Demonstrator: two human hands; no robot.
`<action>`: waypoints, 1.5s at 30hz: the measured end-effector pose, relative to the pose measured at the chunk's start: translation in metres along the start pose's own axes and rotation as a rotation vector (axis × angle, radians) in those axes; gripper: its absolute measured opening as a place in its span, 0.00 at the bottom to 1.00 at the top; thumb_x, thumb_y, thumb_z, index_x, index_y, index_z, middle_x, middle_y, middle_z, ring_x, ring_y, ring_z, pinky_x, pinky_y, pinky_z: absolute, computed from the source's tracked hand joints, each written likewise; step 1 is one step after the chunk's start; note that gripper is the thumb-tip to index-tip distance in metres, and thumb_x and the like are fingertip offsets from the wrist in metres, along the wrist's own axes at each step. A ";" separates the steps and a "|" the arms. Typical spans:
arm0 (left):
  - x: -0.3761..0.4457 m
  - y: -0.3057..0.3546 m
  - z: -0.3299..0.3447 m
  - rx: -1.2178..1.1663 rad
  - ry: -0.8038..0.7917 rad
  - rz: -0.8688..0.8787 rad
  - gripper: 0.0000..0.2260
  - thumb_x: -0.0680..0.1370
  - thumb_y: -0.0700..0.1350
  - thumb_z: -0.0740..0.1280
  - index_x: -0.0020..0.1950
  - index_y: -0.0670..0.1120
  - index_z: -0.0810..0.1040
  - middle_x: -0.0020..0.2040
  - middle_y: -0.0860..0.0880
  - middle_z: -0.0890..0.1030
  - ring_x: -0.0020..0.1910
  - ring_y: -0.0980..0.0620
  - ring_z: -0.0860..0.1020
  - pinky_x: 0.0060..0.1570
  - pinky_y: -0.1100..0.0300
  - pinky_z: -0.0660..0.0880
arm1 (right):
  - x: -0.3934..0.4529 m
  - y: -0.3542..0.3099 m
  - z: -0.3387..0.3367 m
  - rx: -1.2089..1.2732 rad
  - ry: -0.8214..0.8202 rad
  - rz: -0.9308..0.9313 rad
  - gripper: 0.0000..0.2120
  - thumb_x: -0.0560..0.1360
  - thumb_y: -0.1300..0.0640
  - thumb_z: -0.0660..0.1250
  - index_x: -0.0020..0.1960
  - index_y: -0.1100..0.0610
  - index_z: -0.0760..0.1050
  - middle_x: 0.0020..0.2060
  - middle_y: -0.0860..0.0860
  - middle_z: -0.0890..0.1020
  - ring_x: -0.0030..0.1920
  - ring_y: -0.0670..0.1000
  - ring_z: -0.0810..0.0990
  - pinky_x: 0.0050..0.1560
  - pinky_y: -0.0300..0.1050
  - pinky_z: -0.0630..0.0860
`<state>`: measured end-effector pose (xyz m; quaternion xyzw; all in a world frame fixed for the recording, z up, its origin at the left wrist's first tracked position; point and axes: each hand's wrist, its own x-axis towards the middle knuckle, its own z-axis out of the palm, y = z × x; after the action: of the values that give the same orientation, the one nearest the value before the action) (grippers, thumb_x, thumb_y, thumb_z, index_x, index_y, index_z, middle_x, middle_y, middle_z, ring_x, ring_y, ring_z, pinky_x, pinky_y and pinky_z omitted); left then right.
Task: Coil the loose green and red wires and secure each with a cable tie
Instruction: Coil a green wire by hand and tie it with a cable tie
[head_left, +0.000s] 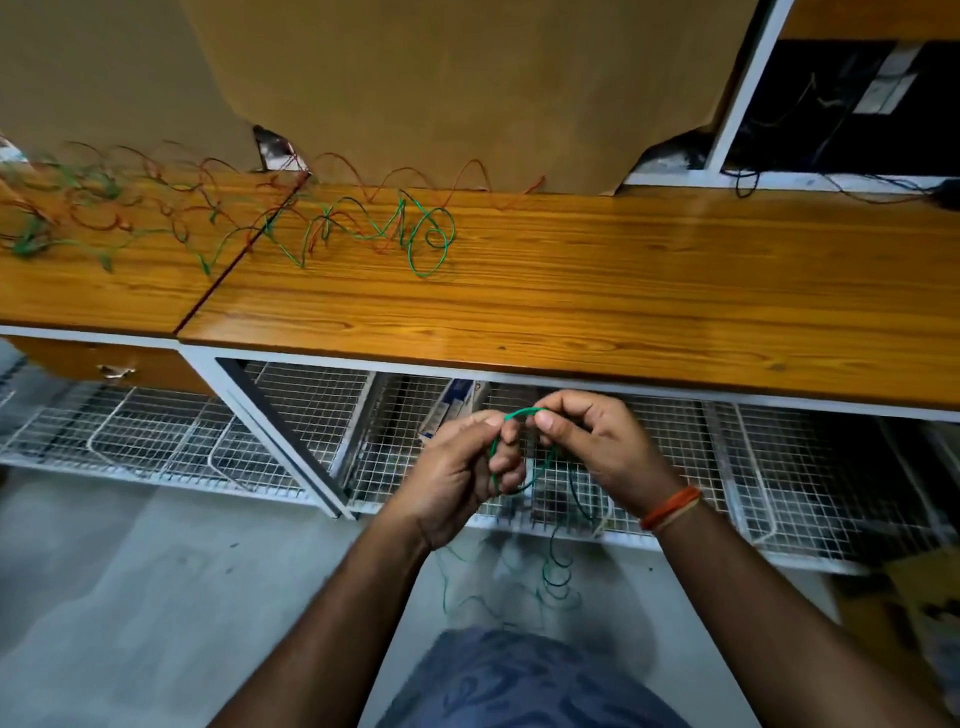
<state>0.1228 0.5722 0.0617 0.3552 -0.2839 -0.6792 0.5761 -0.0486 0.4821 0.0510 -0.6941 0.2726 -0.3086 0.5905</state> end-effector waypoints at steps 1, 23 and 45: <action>0.002 0.000 0.001 -0.017 -0.019 -0.018 0.09 0.80 0.44 0.60 0.42 0.42 0.73 0.29 0.50 0.65 0.27 0.54 0.64 0.29 0.64 0.67 | 0.000 0.001 -0.001 -0.016 0.018 -0.014 0.07 0.82 0.58 0.66 0.53 0.61 0.82 0.41 0.55 0.82 0.44 0.48 0.78 0.48 0.41 0.75; 0.044 0.006 0.019 -0.579 0.072 0.170 0.19 0.85 0.43 0.52 0.38 0.47 0.75 0.28 0.56 0.67 0.25 0.60 0.64 0.27 0.68 0.56 | -0.060 0.061 -0.104 -0.160 0.385 0.208 0.05 0.76 0.64 0.74 0.48 0.55 0.83 0.42 0.50 0.86 0.44 0.47 0.84 0.48 0.46 0.81; 0.036 -0.018 0.053 0.116 0.082 0.085 0.12 0.82 0.43 0.58 0.40 0.44 0.76 0.26 0.54 0.60 0.24 0.57 0.55 0.24 0.67 0.54 | -0.004 -0.040 -0.066 -0.433 0.122 -0.308 0.08 0.76 0.63 0.74 0.54 0.54 0.84 0.47 0.47 0.82 0.50 0.47 0.81 0.51 0.49 0.79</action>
<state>0.0667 0.5385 0.0730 0.4031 -0.3137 -0.6216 0.5939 -0.1001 0.4483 0.0980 -0.8174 0.2587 -0.3707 0.3570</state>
